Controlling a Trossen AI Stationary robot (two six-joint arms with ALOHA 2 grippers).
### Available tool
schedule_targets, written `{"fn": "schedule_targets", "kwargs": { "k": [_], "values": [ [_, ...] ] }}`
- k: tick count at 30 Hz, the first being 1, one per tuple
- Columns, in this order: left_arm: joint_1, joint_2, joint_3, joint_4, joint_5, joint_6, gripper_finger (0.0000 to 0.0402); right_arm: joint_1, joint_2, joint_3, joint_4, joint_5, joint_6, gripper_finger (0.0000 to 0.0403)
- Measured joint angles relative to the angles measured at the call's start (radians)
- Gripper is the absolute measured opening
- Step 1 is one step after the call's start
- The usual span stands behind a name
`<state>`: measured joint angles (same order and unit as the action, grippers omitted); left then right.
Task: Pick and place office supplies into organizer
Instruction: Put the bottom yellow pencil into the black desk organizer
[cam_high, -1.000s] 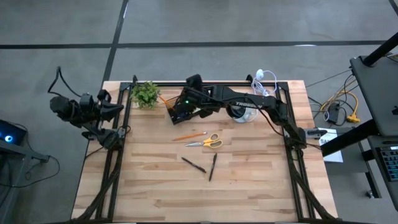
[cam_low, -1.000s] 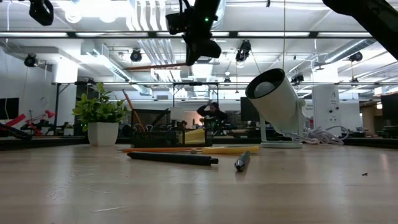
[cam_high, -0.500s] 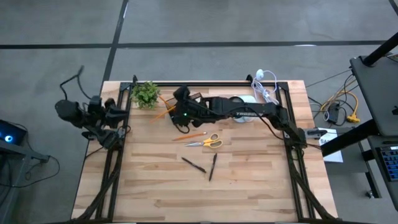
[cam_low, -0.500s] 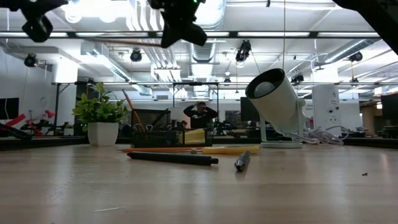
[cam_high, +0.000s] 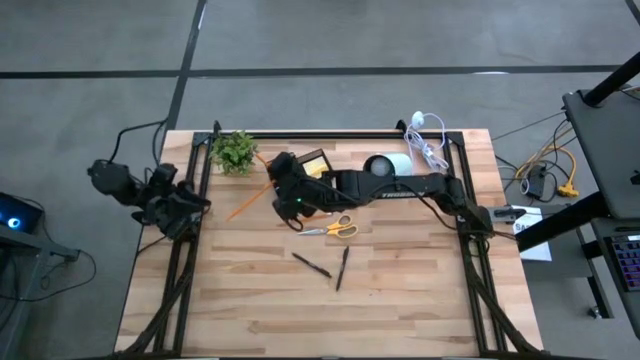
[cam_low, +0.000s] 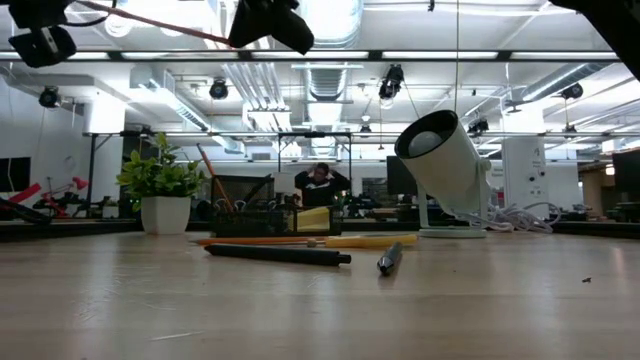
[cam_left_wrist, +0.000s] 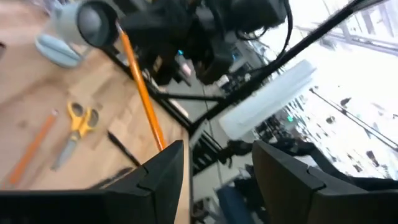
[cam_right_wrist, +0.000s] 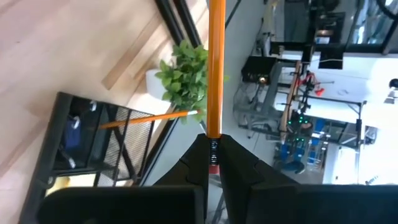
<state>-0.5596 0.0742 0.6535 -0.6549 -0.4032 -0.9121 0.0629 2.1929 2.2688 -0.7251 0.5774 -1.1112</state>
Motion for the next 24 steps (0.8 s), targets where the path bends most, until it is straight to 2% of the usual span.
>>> {"fn": "schedule_targets", "kwargs": {
  "k": [3, 10, 16, 21, 24],
  "values": [
    [0.000, 0.022, -0.005, 0.033, 0.031, -0.014, 0.0176, 0.005, 0.000, 0.000, 0.010, 0.000, -0.014, 0.0012],
    [0.000, 0.048, -0.005, 0.040, 0.022, 0.010, 0.0176, 0.028, 0.000, 0.000, 0.014, -0.011, -0.043, 0.0012],
    [0.000, 0.050, -0.006, 0.034, -0.128, 0.062, 0.0176, 0.046, 0.000, 0.000, 0.043, -0.010, -0.050, 0.0012],
    [0.000, 0.050, -0.014, 0.048, -0.160, 0.057, 0.0176, 0.053, 0.000, 0.000, 0.053, -0.010, -0.052, 0.0012],
    [0.000, 0.078, -0.036, 0.142, -0.168, 0.086, 0.0176, 0.057, 0.000, 0.000, 0.055, -0.010, -0.052, 0.0012]
  ]
}}
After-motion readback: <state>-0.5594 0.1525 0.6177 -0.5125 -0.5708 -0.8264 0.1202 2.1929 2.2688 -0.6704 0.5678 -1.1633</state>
